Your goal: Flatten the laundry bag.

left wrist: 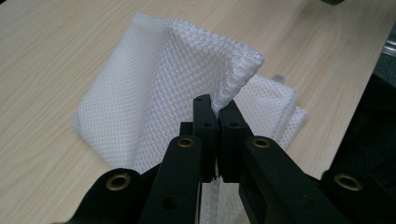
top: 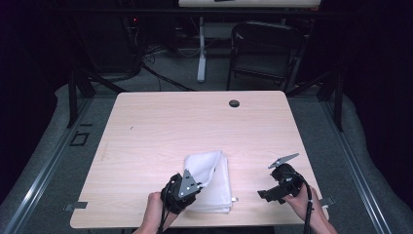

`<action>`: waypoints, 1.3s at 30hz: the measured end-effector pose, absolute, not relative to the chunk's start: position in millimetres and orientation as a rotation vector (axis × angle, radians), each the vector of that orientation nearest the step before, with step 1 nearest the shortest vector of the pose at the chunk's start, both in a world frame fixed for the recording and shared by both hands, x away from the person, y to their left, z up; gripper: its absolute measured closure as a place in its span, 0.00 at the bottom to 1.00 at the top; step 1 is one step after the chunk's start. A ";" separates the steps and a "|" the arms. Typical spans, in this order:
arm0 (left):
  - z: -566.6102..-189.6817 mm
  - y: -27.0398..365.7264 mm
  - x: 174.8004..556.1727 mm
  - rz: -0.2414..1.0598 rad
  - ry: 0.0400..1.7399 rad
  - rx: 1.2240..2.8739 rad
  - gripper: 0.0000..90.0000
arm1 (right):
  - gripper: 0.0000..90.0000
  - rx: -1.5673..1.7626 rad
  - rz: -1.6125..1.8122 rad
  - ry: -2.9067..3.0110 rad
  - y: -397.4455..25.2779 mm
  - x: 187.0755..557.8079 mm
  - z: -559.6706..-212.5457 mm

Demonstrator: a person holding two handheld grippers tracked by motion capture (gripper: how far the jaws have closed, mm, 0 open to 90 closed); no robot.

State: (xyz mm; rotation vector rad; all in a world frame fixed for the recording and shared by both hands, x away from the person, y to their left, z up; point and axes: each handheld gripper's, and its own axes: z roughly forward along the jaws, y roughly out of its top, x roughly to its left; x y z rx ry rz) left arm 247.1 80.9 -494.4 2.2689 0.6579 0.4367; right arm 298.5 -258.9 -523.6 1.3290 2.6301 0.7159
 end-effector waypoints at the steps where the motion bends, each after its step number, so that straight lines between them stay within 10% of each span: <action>1: -494.0 82.5 247.1 0.442 0.661 2.262 0.98 | 0.08 1.343 0.752 2.618 -258.3 297.9 -524.6; 13: -488.4 102.2 248.5 0.405 0.732 2.182 0.98 | 0.17 1.315 0.731 2.629 -251.4 296.0 -519.1; 31: -486.1 124.9 252.5 0.395 0.842 2.086 0.98 | 0.95 1.210 0.743 2.643 -215.6 312.0 -514.7; 39: -490.3 131.7 254.7 0.382 0.890 2.060 0.98 | 1.00 1.126 0.802 2.683 -179.1 335.2 -519.3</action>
